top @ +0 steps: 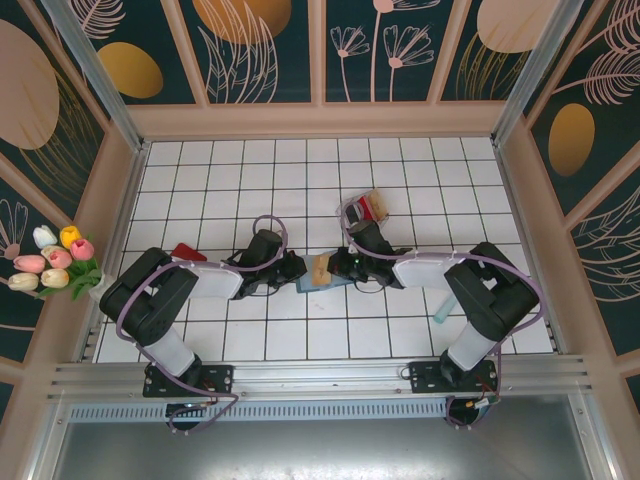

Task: Put the credit cards into the card holder

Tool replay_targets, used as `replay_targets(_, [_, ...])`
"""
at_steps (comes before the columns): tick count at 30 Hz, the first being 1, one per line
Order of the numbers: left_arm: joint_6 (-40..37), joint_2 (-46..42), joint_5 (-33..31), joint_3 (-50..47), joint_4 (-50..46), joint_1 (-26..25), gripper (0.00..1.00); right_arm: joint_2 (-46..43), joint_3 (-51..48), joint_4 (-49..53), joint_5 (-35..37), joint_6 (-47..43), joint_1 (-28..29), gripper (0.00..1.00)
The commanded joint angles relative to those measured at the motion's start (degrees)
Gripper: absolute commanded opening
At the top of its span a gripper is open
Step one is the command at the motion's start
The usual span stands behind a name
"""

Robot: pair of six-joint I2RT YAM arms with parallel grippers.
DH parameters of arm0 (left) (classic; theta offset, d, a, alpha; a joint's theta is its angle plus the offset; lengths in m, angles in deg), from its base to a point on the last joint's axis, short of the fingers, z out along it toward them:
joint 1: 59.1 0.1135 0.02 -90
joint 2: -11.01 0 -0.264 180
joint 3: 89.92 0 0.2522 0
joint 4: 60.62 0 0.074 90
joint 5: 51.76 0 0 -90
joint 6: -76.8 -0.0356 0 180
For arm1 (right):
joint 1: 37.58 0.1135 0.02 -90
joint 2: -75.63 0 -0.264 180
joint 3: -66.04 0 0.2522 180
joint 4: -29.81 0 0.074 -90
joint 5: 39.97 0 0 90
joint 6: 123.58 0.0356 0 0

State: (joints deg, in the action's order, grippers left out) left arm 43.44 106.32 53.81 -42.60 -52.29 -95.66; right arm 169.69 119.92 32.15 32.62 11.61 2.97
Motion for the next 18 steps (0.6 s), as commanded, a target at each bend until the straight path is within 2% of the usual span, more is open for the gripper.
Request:
replay_targets(1, [-1.09,0.52,-1.32,0.72,-3.26,-0.10,0.13,-0.27,0.03,2.10,-2.51,-2.63,0.83,0.00])
replay_targets(5, [-0.93,0.45,-1.43,0.75,-2.77,-0.12,0.16,1.16,0.81,0.62,-5.12,-3.93,1.06,0.00])
replay_targets(8, [-1.29,0.05,-1.38,1.33,-3.32,-0.13,0.19,2.00,1.33,1.05,-3.81,-4.09,1.15,0.00])
replay_targets(11, [-1.61,-1.89,-2.64,1.16,-4.03,-0.18,0.27,3.15,2.27,1.02,-3.08,-3.60,1.09,0.00])
replay_targets(18, [-2.21,-9.22,-9.67,0.28,-11.27,-0.10,0.40,4.99,3.74,1.83,-2.77,-3.71,1.26,0.01])
